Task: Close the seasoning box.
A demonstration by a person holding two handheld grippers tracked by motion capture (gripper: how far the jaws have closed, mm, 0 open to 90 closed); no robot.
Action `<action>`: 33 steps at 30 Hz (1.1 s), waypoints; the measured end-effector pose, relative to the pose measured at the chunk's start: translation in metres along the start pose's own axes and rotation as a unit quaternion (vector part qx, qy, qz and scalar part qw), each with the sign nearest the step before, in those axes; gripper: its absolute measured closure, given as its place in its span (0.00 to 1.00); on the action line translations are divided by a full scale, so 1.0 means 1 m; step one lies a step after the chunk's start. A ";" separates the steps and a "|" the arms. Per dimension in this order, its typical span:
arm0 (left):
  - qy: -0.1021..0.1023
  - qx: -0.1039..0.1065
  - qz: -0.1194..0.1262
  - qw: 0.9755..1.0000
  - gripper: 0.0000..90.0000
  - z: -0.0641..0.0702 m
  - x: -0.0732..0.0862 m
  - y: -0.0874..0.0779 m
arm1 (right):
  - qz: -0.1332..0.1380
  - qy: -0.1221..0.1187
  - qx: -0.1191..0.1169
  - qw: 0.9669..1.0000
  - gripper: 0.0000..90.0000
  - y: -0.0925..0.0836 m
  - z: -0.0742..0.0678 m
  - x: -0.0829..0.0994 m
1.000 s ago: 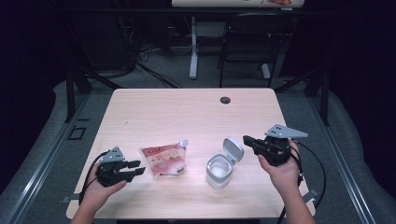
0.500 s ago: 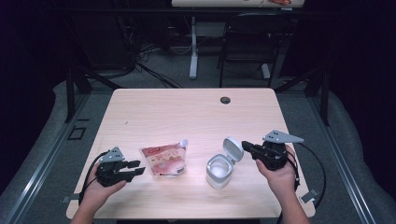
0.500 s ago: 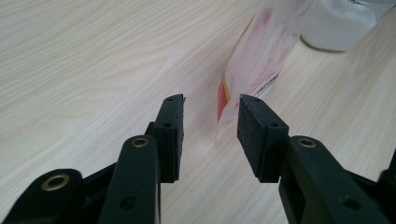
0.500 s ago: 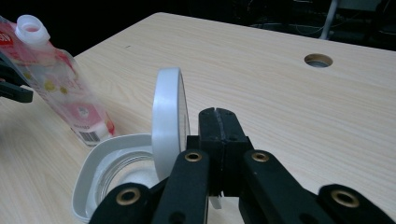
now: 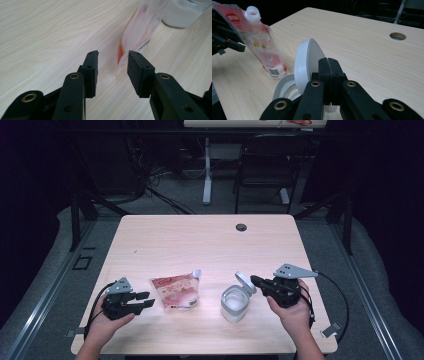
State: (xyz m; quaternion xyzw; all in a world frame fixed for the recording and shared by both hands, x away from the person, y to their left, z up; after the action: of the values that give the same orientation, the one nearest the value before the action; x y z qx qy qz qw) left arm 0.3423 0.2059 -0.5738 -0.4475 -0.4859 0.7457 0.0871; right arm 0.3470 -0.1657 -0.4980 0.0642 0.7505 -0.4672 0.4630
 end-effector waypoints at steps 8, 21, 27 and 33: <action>-0.001 0.000 0.000 1.000 0.67 -0.001 0.000 -0.002 | -0.004 -0.023 -0.016 1.000 1.00 0.007 -0.021 0.004; -0.010 -0.010 0.004 1.000 0.66 -0.008 0.003 -0.002 | 0.003 -0.015 -0.009 1.000 0.98 0.001 -0.017 0.020; -0.018 -0.017 0.003 1.000 0.65 -0.009 0.003 -0.002 | 0.003 -0.005 0.005 1.000 0.97 -0.006 -0.006 0.031; -0.022 -0.023 0.005 0.999 0.65 -0.011 0.003 -0.002 | 0.003 0.011 0.020 1.000 0.97 -0.011 0.006 0.042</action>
State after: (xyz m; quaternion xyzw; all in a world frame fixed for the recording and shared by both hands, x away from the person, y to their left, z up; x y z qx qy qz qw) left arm 0.3479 0.2154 -0.5758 -0.4352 -0.5027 0.7443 0.0625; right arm 0.3209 -0.1907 -0.5232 0.0808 0.7458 -0.4797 0.4551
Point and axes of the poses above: each handheld gripper's, and its own axes: y roughly forward along the jaws, x roughly out of its underside, z roughly to its right, the point moved 8 cm from there along y, roughly forward along the jaws, and after that the axes turned 13 degrees about -z, right-handed, at the moved point
